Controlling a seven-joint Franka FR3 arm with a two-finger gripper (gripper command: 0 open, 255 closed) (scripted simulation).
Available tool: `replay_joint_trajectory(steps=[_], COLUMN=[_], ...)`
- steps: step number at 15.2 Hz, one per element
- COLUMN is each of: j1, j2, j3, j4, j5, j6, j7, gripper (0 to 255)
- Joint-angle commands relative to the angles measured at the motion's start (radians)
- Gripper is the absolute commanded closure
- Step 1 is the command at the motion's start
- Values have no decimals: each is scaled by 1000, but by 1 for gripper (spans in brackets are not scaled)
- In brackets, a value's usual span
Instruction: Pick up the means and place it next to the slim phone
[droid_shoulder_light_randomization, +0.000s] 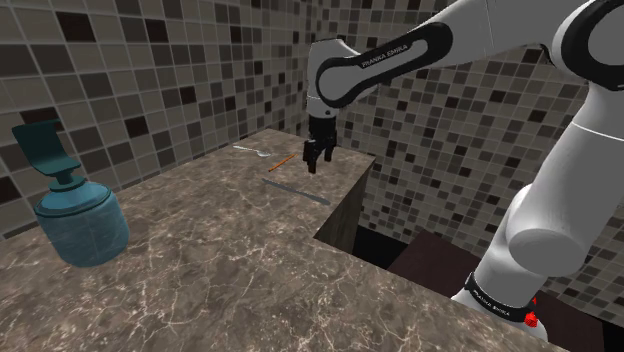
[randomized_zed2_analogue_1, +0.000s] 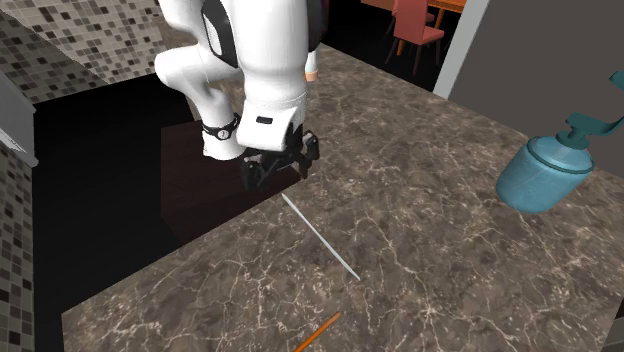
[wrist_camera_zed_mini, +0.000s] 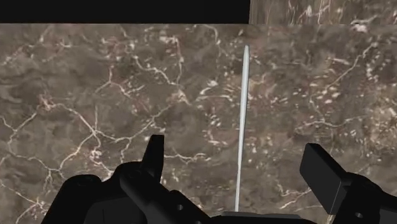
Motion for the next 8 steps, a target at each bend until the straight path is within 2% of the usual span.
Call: replay_joint_trajectory(steps=[1,5,8], j1=[9,25,26], j2=[70,205,220], j3=[9,24,24], j4=[44,136,114], j5=[-1,-7,-10], j6=[18,47,84], j7=[-6,-17,-15], gripper=[0,0,0])
